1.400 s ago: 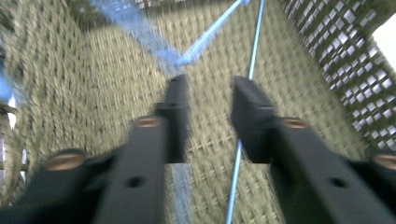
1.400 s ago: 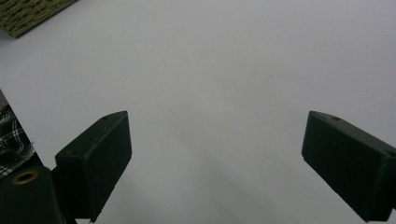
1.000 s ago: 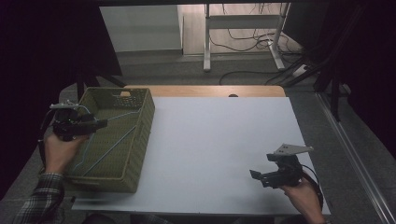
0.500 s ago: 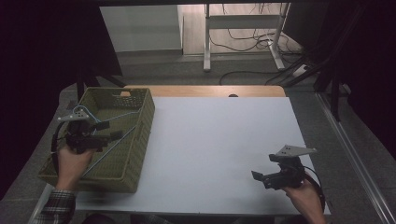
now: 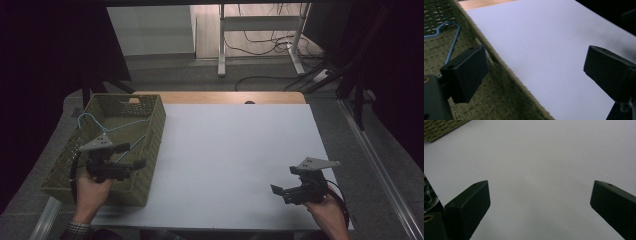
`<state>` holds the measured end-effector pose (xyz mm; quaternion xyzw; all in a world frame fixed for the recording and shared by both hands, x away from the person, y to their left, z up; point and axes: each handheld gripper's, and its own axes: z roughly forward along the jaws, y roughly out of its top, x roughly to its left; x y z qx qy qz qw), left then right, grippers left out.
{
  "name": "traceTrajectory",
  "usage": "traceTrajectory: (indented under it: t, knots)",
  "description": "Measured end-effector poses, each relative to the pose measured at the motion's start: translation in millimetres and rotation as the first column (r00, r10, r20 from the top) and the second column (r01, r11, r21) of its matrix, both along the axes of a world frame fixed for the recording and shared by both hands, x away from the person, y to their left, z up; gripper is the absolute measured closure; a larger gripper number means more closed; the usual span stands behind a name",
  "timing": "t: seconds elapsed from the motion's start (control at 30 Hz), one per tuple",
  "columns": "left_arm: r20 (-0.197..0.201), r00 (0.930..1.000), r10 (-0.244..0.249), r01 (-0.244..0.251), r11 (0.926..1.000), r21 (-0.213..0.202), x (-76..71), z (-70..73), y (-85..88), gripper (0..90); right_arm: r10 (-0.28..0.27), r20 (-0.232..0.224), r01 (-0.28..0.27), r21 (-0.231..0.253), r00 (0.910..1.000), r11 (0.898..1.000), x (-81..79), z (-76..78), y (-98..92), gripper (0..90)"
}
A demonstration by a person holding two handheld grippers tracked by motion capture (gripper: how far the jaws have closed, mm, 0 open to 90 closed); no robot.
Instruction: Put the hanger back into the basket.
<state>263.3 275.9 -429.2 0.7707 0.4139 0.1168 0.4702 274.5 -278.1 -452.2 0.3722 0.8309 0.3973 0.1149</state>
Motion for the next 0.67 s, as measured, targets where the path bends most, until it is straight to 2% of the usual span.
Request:
traceTrajectory:
  t: [0.07, 0.2, 0.27, 0.4, 0.43, 0.6, 0.67]
  knots:
    - [0.005, 0.9999, -0.01, 0.01, 0.9993, 0.035, -5.6, 0.6, -7.5, 5.4, 0.006, 0.001, -0.006, -0.012, 1.0, 1.0, 0.0, -1.8, 0.0, 2.7]
    - [0.0, 0.9996, -0.03, 0.03, 0.9983, 0.051, -13.6, 0.4, -16.9, 5.2, 0.007, 0.0, -0.007, -0.013, 1.0, 1.0, -0.1, -2.8, 0.1, 2.7]
    - [-0.017, 0.9991, -0.038, 0.039, 0.9975, 0.059, -17.7, -3.8, -22.0, 4.9, 0.009, 0.0, -0.009, -0.014, 1.0, 1.0, -0.3, -3.4, 0.4, 2.7]
    - [-0.042, 0.9984, -0.037, 0.04, 0.997, 0.066, -19.6, -13.5, -25.8, 3.9, 0.012, -0.006, -0.012, -0.017, 0.9999, 1.0, 0.0, -4.6, 1.1, 2.7]
    - [-0.029, 0.9991, -0.03, 0.032, 0.9973, 0.066, -21.6, -16.9, -26.6, 3.9, 0.014, -0.006, -0.014, -0.016, 0.9999, 1.0, 0.0, -5.1, 1.5, 2.7]
    - [-0.041, 0.9984, -0.039, 0.041, 0.9983, 0.041, -22.0, -14.9, -24.1, 1.7, 0.019, -0.004, -0.019, -0.022, 0.9998, 1.0, -0.2, -5.5, 2.5, 2.7]
    - [-0.046, 0.9982, -0.038, 0.04, 0.9981, 0.047, -21.2, -14.6, -23.5, 0.0, 0.02, -0.003, -0.02, -0.022, 0.9998, 1.0, -0.1, -5.5, 2.4, 2.7]
